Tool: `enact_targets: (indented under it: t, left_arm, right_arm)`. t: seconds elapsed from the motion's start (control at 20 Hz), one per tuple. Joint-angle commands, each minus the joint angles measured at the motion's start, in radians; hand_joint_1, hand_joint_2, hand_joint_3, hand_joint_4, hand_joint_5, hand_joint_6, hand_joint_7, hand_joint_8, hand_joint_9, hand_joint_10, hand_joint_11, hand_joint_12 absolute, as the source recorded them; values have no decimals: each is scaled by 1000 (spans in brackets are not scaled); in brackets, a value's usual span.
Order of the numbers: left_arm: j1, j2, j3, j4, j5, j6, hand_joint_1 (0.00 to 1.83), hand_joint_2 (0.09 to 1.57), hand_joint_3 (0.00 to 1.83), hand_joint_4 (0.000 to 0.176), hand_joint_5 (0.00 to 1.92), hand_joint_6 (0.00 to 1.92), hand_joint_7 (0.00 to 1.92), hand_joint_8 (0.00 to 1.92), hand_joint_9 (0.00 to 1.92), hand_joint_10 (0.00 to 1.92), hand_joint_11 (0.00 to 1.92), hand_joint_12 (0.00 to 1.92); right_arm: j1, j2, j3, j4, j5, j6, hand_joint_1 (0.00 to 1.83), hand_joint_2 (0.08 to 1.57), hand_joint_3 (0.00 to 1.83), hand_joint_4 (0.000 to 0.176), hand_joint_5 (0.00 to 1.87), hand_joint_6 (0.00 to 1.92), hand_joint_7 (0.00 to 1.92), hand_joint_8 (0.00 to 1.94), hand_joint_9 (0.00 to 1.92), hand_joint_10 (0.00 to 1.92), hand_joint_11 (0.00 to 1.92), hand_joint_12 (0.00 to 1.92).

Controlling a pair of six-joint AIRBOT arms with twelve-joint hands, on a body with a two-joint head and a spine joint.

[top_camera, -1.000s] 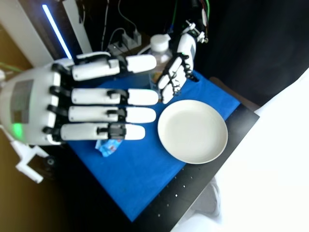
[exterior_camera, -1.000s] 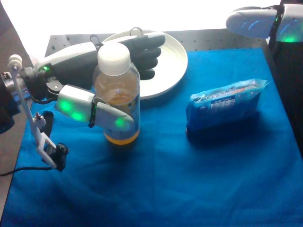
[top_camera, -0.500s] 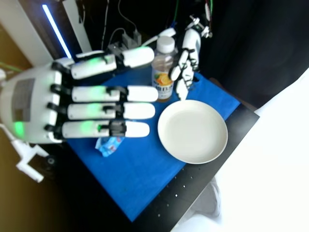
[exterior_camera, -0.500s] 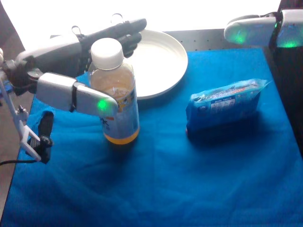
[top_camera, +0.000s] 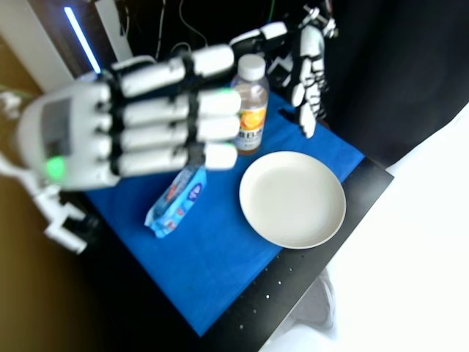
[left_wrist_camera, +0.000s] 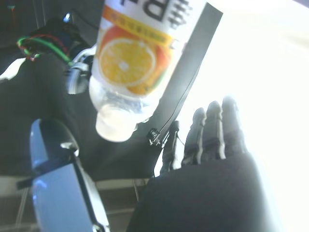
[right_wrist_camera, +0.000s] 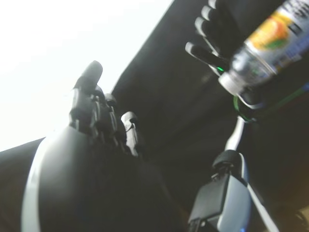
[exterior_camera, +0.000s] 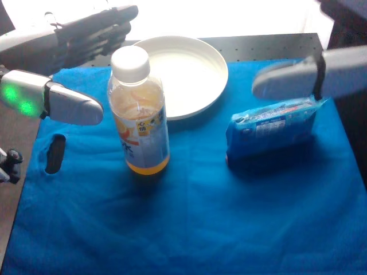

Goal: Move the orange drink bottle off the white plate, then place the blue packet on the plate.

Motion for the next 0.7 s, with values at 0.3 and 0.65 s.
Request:
enact_targets:
  t: [0.3, 0.65]
  left_arm:
    - [-3, 35, -8, -70, -74, 34, 886, 662, 0, 176, 0, 0, 0, 0, 0, 0, 0, 0]
    - [-3, 34, -14, -73, -72, 40, 864, 598, 0, 176, 0, 0, 0, 0, 0, 0, 0, 0]
  right_arm:
    - [17, 28, 17, -108, -64, 59, 599, 668, 0, 129, 0, 0, 32, 2, 0, 0, 0, 480]
    - [34, 2, 62, -279, -222, 162, 590, 547, 0, 115, 0, 0, 0, 0, 0, 0, 0, 204]
